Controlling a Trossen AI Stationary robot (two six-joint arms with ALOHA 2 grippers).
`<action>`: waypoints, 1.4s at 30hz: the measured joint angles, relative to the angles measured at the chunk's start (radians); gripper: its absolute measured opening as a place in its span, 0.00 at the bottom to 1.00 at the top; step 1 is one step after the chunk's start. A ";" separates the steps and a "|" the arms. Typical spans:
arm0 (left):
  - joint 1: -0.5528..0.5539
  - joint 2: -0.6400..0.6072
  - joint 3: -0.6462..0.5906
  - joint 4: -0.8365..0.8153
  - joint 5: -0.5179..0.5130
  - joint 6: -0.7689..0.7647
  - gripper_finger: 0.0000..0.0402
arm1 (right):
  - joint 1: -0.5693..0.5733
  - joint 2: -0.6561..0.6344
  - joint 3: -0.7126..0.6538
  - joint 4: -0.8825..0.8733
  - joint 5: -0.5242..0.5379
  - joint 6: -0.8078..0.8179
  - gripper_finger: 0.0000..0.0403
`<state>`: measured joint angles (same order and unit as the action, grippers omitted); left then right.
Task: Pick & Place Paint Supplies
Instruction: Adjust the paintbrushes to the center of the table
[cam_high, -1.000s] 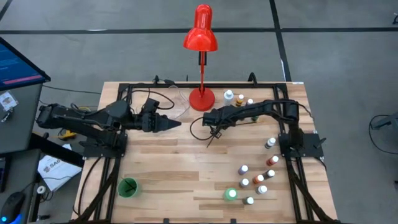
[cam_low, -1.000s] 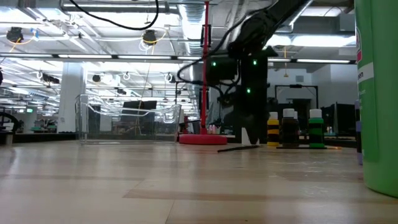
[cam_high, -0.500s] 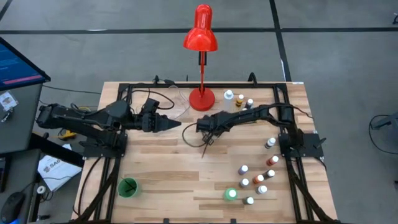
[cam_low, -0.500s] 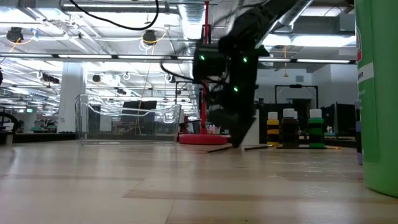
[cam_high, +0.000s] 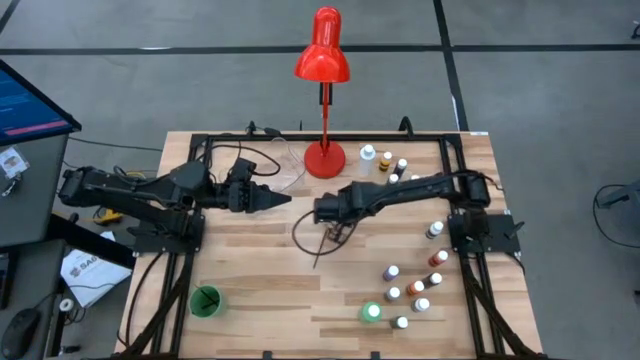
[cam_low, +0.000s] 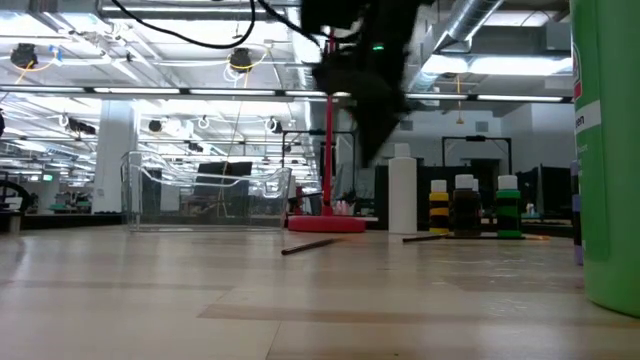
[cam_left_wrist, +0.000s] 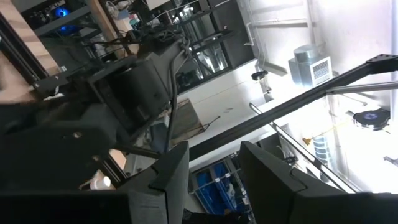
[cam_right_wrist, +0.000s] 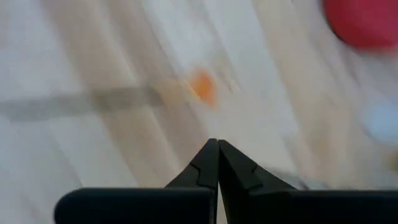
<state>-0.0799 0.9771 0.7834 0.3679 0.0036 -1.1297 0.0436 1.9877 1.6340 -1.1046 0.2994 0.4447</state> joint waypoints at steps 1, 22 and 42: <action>0.000 0.000 0.000 0.000 0.000 0.000 0.34 | -0.002 -0.006 -0.008 -0.043 0.035 0.013 0.00; 0.000 0.000 0.000 0.000 -0.021 0.000 0.34 | -0.084 -0.029 -0.389 0.004 0.250 0.060 0.00; 0.000 0.000 0.000 0.000 -0.019 0.000 0.34 | -0.083 -0.021 -0.506 0.186 0.199 0.095 0.00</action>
<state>-0.0799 0.9768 0.7834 0.3676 -0.0154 -1.1301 -0.0391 1.9667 1.1281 -0.9185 0.4986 0.5402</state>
